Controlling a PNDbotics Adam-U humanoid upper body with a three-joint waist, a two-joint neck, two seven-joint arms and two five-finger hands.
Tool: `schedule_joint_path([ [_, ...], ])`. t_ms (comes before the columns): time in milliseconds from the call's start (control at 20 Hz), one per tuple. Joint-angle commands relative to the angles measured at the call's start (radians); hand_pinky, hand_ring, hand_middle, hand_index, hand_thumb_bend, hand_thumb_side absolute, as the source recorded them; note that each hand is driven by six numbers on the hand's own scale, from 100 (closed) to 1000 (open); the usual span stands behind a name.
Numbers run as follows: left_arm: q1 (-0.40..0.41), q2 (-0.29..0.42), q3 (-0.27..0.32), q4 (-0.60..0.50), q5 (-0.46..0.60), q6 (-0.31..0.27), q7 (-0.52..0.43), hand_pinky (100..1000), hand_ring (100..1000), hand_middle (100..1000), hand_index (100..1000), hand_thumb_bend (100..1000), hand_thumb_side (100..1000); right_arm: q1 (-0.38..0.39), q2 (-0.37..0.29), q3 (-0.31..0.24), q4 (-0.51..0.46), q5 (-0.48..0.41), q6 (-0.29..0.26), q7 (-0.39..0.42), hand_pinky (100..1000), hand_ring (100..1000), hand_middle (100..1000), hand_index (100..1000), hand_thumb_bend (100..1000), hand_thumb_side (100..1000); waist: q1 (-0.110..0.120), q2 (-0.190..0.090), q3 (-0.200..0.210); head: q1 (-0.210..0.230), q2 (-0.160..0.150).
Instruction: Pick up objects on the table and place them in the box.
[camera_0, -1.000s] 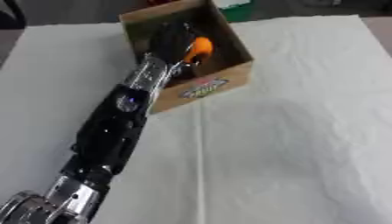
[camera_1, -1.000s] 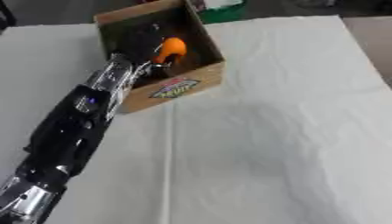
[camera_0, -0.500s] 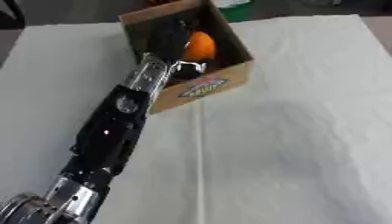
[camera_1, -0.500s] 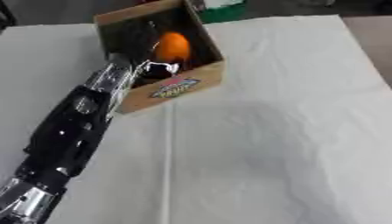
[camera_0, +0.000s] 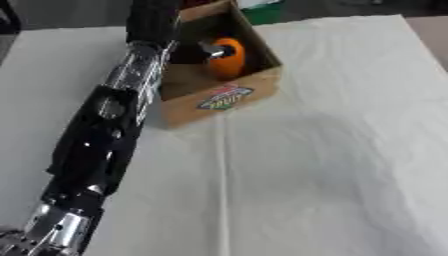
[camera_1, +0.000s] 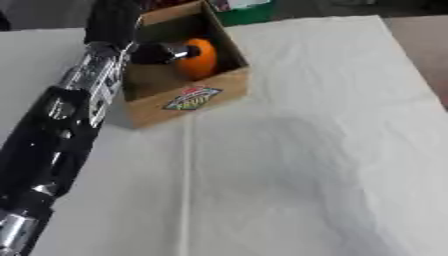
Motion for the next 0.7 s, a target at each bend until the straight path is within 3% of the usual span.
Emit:
schedule_joint_path([
  [50,-0.011,0.048,0.004,-0.111,0.1,0.007,0.048,562,763,843,953,722,1000,-0.002,-0.021,-0.013,-0.014,0.003,-0.002,-0.005,807,815,710,822,100,1000,-0.006,-0.029,0.003,-0.009,0.01],
  [100,-0.006,0.06,0.004,-0.151,0.134,0.01,0.066,562,758,835,947,549,1000,0.0,-0.022,-0.015,-0.014,0.004,-0.002,-0.007,807,814,710,822,100,1000,-0.006,-0.03,0.006,-0.013,0.014],
  [150,0.001,0.07,0.003,-0.189,0.172,0.015,0.084,562,758,835,947,549,1000,0.001,-0.023,-0.016,-0.014,0.005,-0.003,-0.009,807,814,710,822,100,1000,-0.006,-0.031,0.009,-0.015,0.016],
  [200,0.008,0.08,0.003,-0.232,0.217,0.019,0.102,570,746,816,938,275,983,0.001,-0.024,-0.017,-0.014,0.005,-0.003,-0.01,806,814,711,822,100,1000,-0.007,-0.033,0.012,-0.019,0.021],
  [250,0.017,0.09,0.001,-0.276,0.27,0.018,0.116,571,745,813,936,243,974,0.001,-0.026,-0.018,-0.014,0.005,-0.004,-0.012,806,814,711,822,100,1000,-0.008,-0.034,0.014,-0.022,0.024],
  [300,0.03,0.103,-0.002,-0.325,0.341,0.009,0.128,562,718,789,915,100,815,0.002,-0.027,-0.019,-0.014,0.006,-0.005,-0.014,806,813,711,822,100,1000,-0.009,-0.036,0.019,-0.026,0.028],
  [400,0.065,0.134,-0.002,-0.431,0.506,-0.014,0.164,539,680,759,892,100,750,0.005,-0.03,-0.022,-0.014,0.008,-0.005,-0.017,805,813,711,822,100,1000,-0.01,-0.04,0.028,-0.034,0.036],
  [700,0.222,0.131,0.0,-0.695,0.931,-0.032,0.286,528,614,695,850,100,764,0.001,-0.023,-0.024,-0.014,0.009,-0.004,-0.02,805,813,710,822,100,1000,-0.018,-0.045,0.049,-0.049,0.045],
])
